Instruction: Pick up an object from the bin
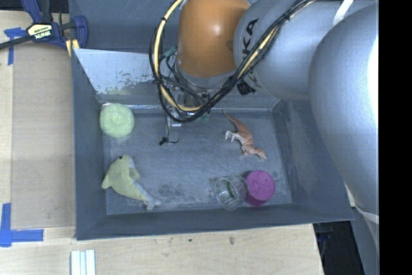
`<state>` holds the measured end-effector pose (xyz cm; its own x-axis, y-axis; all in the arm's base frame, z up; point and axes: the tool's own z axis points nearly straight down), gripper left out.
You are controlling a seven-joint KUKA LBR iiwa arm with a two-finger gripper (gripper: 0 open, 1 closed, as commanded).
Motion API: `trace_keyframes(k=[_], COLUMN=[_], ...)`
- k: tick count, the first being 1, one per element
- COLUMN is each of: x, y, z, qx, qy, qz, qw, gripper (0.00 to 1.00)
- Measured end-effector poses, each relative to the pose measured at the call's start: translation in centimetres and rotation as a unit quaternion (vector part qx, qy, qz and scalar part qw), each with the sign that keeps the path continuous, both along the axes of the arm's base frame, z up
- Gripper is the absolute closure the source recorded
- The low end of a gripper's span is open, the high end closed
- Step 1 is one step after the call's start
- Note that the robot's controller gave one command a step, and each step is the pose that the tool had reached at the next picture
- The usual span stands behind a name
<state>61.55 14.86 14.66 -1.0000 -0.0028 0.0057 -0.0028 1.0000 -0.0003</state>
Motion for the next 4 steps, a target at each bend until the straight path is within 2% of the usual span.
trace_keyframes(k=[1, 2, 3, 4], x=[0.2, 0.6, 0.4, -0.3], y=[-0.1, 5.9, 6.6, 9.4], z=[0.5, -5.7, -4.0, -4.7], qx=[0.001, 0.001, 0.000, 0.000], qy=[-0.0042, -0.0064, -0.0038, -0.0031], qz=[-0.002, -0.085, -0.053, -0.067], qw=[1.0000, 0.9964, 0.9986, 0.9977], gripper=[0.00, 0.00, 0.00, 0.00])
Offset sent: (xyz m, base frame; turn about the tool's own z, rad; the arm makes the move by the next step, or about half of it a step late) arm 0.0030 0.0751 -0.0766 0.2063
